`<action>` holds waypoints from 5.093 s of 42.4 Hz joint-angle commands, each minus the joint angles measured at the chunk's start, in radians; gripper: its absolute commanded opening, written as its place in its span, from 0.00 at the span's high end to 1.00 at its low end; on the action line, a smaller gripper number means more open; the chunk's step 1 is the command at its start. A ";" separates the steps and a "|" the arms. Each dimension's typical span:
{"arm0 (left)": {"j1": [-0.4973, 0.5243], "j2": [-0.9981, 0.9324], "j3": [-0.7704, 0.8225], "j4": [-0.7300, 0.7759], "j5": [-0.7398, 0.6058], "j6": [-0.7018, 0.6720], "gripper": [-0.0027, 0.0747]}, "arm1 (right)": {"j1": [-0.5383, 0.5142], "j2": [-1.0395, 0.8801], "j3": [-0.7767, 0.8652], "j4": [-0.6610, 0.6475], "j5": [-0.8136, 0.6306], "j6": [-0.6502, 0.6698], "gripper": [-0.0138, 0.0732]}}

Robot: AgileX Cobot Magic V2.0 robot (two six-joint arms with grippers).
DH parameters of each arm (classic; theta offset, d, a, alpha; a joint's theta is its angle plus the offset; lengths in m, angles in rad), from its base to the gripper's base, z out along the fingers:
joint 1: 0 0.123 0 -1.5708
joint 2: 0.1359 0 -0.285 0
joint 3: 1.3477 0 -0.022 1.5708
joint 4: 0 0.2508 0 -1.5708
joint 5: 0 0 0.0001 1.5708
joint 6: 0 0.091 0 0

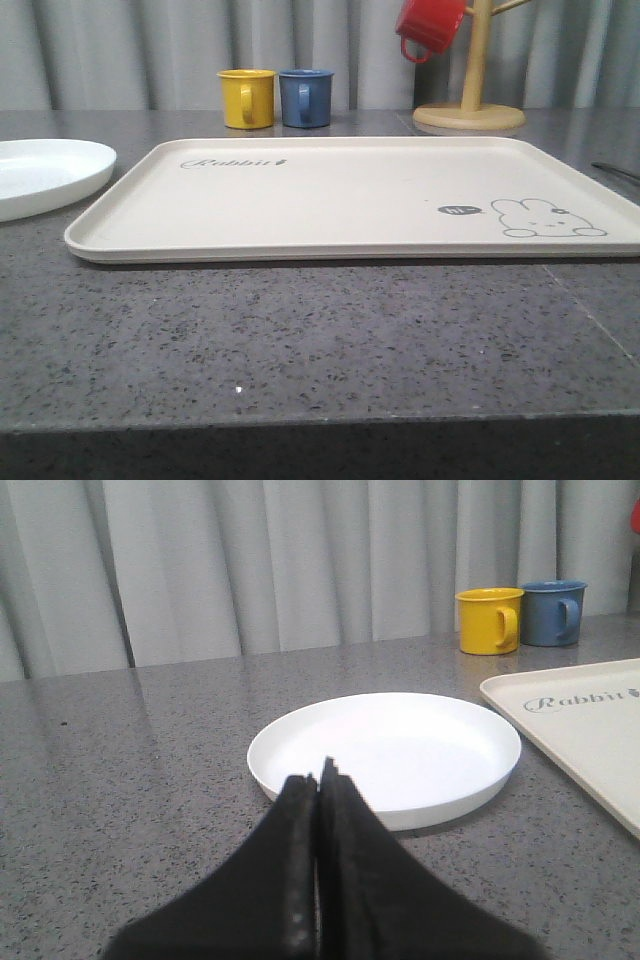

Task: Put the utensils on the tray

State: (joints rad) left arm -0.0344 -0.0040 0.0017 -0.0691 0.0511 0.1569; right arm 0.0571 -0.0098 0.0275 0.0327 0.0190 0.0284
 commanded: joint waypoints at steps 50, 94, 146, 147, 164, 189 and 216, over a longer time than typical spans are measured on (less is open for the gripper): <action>0.001 0.089 -0.478 -0.032 0.111 -0.003 0.99 | -0.006 0.092 -0.486 -0.002 0.217 -0.004 0.92; 0.001 0.603 -0.739 -0.037 0.551 -0.003 0.59 | -0.006 0.691 -0.775 -0.002 0.681 -0.004 0.53; 0.346 1.465 -1.062 -0.589 0.667 0.376 0.25 | -0.006 0.691 -0.775 -0.002 0.680 -0.004 0.32; 0.346 1.476 -1.066 -0.594 0.662 0.376 0.25 | -0.006 0.691 -0.775 -0.002 0.680 -0.004 0.32; 0.346 1.574 -1.127 -0.604 0.657 0.376 0.38 | -0.006 0.691 -0.775 -0.002 0.680 -0.004 0.32; 0.346 1.574 -1.138 -0.595 0.688 0.379 0.99 | -0.006 0.691 -0.775 -0.002 0.680 -0.004 0.32; 0.055 1.523 -1.333 -0.691 0.813 0.379 0.99 | -0.006 0.691 -0.775 -0.002 0.680 -0.004 0.32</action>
State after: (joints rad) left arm 0.0948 1.5582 -1.2945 -0.7206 0.9075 0.5343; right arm 0.0571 0.6757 -0.7167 0.0327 0.7588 0.0284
